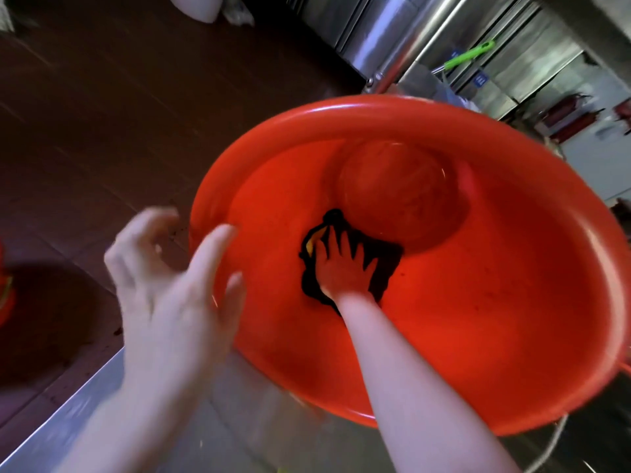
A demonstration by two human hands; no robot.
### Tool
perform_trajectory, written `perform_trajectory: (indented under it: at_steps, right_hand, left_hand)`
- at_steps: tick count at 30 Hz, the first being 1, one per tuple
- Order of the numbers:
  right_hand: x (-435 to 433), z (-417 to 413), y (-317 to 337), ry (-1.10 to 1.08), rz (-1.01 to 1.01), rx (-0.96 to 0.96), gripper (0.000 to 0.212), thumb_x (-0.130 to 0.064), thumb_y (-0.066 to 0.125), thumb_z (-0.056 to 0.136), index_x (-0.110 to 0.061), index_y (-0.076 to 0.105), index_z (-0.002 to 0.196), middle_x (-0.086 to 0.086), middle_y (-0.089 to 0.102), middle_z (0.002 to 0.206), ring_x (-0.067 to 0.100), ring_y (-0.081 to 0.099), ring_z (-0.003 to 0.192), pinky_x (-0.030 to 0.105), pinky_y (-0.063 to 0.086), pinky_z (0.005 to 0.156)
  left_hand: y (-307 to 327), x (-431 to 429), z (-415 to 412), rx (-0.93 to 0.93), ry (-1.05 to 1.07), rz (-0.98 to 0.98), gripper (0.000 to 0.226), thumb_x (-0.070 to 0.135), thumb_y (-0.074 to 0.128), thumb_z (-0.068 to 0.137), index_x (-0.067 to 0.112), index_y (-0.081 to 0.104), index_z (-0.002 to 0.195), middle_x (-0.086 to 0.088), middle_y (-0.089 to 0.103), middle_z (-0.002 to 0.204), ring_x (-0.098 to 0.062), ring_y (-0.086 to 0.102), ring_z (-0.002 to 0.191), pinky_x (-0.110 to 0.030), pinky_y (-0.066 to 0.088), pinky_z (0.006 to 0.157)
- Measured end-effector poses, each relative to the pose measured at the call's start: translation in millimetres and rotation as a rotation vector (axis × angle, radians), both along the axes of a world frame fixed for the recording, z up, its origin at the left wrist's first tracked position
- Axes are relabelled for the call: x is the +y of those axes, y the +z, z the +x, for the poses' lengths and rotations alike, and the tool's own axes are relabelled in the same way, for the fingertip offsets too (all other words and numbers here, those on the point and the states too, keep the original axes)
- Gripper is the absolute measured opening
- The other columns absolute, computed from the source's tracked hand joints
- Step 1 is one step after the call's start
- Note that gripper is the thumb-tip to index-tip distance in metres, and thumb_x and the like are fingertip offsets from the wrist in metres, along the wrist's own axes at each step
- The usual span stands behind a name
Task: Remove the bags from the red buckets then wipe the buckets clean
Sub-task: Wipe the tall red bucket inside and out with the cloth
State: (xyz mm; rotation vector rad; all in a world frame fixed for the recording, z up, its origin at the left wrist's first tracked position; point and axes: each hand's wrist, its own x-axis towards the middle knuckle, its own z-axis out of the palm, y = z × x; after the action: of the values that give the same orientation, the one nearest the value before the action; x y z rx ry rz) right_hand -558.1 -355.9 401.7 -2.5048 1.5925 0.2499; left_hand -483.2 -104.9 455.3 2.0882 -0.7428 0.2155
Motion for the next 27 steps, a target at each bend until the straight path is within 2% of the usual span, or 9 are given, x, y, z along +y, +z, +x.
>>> perform_trajectory:
  at_steps: [2,4,5,8,10,14,18,22,27]
  right_hand:
    - [0,-4,0,0.028,0.022,0.027,0.057,-0.054,0.018,0.1,-0.04,0.001,0.153,-0.012,0.0,0.163,0.028,0.0,0.149,0.061,-0.004,0.116]
    - [0,-8,3,0.035,0.02,0.062,0.057,-0.054,0.017,0.1,-0.04,0.0,0.153,-0.012,-0.001,0.163,0.028,-0.002,0.149,0.06,-0.004,0.116]
    - [2,-11,7,0.028,0.015,0.085,0.057,-0.054,0.017,0.1,-0.04,0.0,0.153,-0.011,-0.001,0.163,0.028,-0.002,0.149,0.06,-0.004,0.116]
    - [30,-21,12,0.042,-0.034,0.127,0.057,-0.053,0.021,0.1,-0.04,0.003,0.153,-0.011,0.002,0.163,0.026,0.0,0.149,0.06,-0.002,0.116]
    - [74,-28,6,0.119,-0.129,0.089,0.059,-0.055,0.025,0.098,-0.04,0.008,0.153,-0.01,0.008,0.163,0.025,0.006,0.149,0.059,0.002,0.116]
    - [122,-29,-4,0.15,-0.231,-0.011,0.062,-0.056,0.021,0.094,-0.037,0.02,0.152,-0.007,0.022,0.16,0.026,0.022,0.146,0.058,0.015,0.113]
    - [42,-3,2,-0.024,-0.06,0.031,0.057,-0.053,0.022,0.1,-0.04,0.007,0.153,-0.01,0.007,0.163,0.027,0.004,0.149,0.059,0.002,0.116]
    - [-2,29,11,-0.102,0.021,0.023,0.055,-0.05,0.018,0.101,-0.036,0.009,0.154,-0.009,0.005,0.163,0.033,0.0,0.149,0.061,-0.004,0.115]
    - [78,23,3,0.025,-0.02,-0.014,0.057,-0.049,0.022,0.101,-0.038,0.003,0.154,-0.01,-0.001,0.163,0.026,0.0,0.149,0.06,0.003,0.116]
  left_hand:
    - [-4,-15,15,0.058,-0.143,0.034,0.063,0.014,0.076,0.077,0.033,0.054,0.132,-0.012,0.026,0.136,-0.036,0.047,0.104,-0.047,0.046,0.097]
    - [-13,-24,17,0.182,-0.213,0.031,0.074,0.012,0.074,0.079,0.046,0.043,0.137,0.002,0.024,0.121,-0.027,0.049,0.069,-0.039,0.054,0.077]
    - [-19,-27,16,0.21,-0.211,0.022,0.075,0.013,0.072,0.08,0.05,0.039,0.137,0.007,0.021,0.115,-0.025,0.049,0.063,-0.035,0.052,0.071]
    - [-40,-33,6,0.346,-0.197,-0.062,0.076,0.012,0.071,0.08,0.051,0.038,0.137,0.01,0.022,0.115,-0.029,0.058,0.084,-0.029,0.045,0.077]
    - [-50,-33,-6,0.423,-0.192,-0.131,0.076,0.011,0.071,0.078,0.048,0.039,0.136,0.01,0.024,0.116,-0.02,0.051,0.1,-0.025,0.041,0.083]
    - [-64,-32,-17,0.413,-0.2,-0.173,0.077,0.01,0.073,0.076,0.048,0.041,0.135,0.013,0.024,0.115,-0.015,0.048,0.101,-0.024,0.041,0.084]
    - [-72,-29,-16,0.44,-0.254,-0.227,0.078,0.008,0.077,0.075,0.042,0.044,0.137,0.008,0.03,0.129,-0.003,0.037,0.121,0.002,0.021,0.098]
    - [-80,-30,-20,0.44,-0.28,-0.256,0.073,0.015,0.077,0.078,0.042,0.044,0.137,0.003,0.033,0.144,0.002,0.027,0.131,0.002,0.016,0.102]
    - [-79,-30,-16,0.504,-0.303,-0.301,0.046,0.037,0.054,0.09,0.046,0.046,0.134,0.005,0.037,0.144,0.005,0.03,0.132,-0.001,0.017,0.104]
